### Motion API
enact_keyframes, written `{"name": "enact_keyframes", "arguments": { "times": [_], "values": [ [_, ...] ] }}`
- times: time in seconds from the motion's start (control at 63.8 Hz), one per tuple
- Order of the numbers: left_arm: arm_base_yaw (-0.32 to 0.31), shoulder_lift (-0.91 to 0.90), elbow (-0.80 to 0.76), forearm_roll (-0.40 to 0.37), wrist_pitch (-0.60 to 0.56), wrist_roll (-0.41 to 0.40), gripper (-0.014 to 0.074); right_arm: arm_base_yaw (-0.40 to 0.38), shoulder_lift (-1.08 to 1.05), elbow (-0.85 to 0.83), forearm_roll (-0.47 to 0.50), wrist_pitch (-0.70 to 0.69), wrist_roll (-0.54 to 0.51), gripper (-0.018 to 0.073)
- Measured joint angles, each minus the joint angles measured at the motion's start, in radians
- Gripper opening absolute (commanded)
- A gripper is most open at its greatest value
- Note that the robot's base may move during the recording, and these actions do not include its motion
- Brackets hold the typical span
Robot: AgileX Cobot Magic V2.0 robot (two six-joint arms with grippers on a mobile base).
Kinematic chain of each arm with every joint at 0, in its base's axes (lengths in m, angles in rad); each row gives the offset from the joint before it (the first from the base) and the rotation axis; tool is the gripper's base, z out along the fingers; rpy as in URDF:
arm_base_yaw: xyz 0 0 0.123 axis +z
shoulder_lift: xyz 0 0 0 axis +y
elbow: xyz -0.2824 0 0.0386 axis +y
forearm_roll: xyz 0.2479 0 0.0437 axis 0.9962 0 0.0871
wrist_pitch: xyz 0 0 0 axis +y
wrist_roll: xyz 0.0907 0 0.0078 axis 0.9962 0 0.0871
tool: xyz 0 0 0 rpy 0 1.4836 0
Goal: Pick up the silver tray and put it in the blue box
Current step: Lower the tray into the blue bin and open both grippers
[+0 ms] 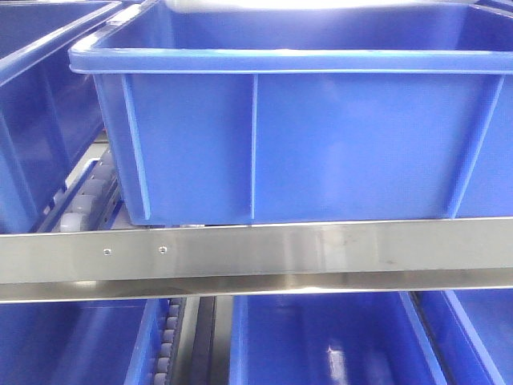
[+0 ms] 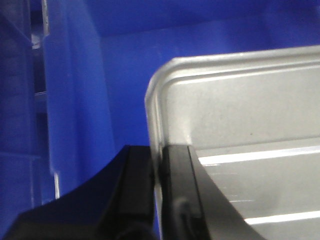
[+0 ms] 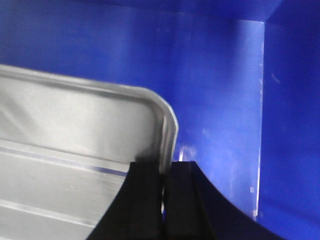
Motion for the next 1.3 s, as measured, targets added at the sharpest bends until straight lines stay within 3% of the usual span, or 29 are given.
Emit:
{"name": "enact_keyframes", "arguments": {
  "times": [0.345, 0.439, 0.548, 0.642, 0.909, 1.191, 1.301],
  "values": [
    [0.067, 0.128, 0.0, 0.0, -0.051, 0.005, 0.0048, -0.006, 0.162, 0.0, -0.016, -0.09, 0.007, 0.0087],
    [0.075, 0.143, 0.0, -0.01, -0.06, 0.005, 0.0176, -0.006, 0.172, 0.0, -0.016, -0.095, 0.007, 0.0223],
    [0.08, 0.146, 0.0, -0.029, -0.107, 0.005, 0.0371, -0.006, 0.172, -0.004, -0.01, -0.095, -0.001, 0.0469],
    [0.08, 0.146, 0.0, -0.044, -0.142, 0.005, 0.0447, 0.001, 0.172, -0.008, 0.0, -0.097, -0.005, 0.0638],
    [0.078, 0.146, 0.0, -0.056, -0.162, 0.005, 0.0452, 0.005, 0.172, -0.012, 0.007, -0.096, -0.009, 0.0613],
    [0.076, 0.103, 0.0, -0.065, -0.077, 0.014, 0.0445, 0.005, 0.117, -0.011, 0.007, -0.081, -0.009, 0.0609],
    [0.076, 0.047, 0.0, -0.079, -0.025, 0.058, 0.0398, 0.005, 0.074, -0.011, 0.007, -0.058, -0.009, 0.0522]
  ]
}}
